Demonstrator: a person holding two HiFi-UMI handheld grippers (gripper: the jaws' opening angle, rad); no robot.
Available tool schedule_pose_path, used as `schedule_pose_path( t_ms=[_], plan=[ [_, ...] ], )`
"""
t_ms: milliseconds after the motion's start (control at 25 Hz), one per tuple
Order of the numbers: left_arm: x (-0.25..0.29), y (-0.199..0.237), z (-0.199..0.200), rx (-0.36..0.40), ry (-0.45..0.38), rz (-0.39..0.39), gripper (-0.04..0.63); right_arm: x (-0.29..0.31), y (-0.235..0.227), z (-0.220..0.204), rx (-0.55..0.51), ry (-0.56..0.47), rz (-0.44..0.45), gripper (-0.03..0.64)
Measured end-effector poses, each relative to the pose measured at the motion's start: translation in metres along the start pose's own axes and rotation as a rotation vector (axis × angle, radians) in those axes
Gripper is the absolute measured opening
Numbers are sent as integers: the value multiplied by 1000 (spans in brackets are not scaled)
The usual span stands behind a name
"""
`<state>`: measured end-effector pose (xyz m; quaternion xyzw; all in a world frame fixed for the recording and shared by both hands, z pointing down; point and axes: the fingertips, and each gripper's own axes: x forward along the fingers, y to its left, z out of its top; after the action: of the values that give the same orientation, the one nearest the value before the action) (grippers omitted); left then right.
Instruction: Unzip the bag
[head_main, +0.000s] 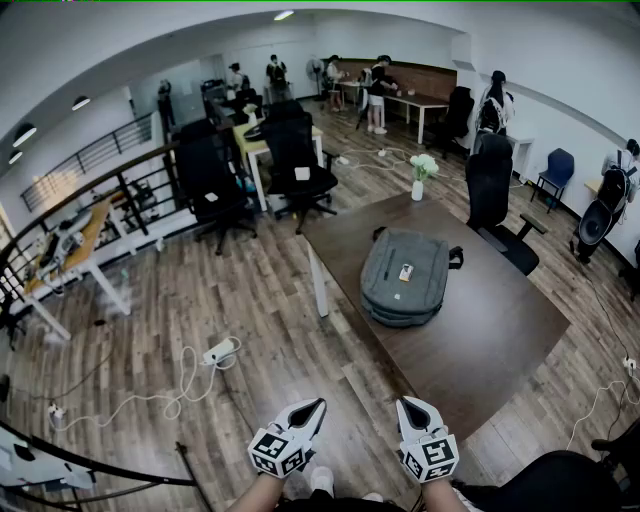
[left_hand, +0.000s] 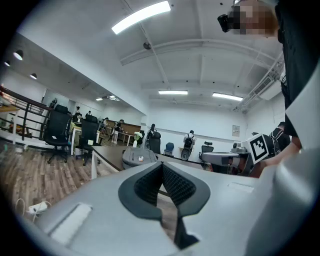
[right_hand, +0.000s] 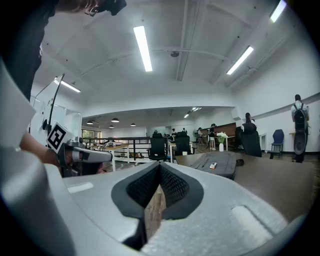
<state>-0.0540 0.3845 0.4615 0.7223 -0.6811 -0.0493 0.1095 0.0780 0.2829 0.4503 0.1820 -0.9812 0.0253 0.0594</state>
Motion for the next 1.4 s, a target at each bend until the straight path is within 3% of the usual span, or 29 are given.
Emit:
schedule_pose_path(
  t_ms=[680,1080,1400],
  plan=[
    [16,24,8,45,8,-35,17,26,6,1,-5,29,14,3],
    [34,64,7,64,21,-113,17,68,10,-4,-16,64,-39,3],
    [47,93,1,51,44,-119,17,95,-6,-10,-18,85,-66,3]
  ],
)
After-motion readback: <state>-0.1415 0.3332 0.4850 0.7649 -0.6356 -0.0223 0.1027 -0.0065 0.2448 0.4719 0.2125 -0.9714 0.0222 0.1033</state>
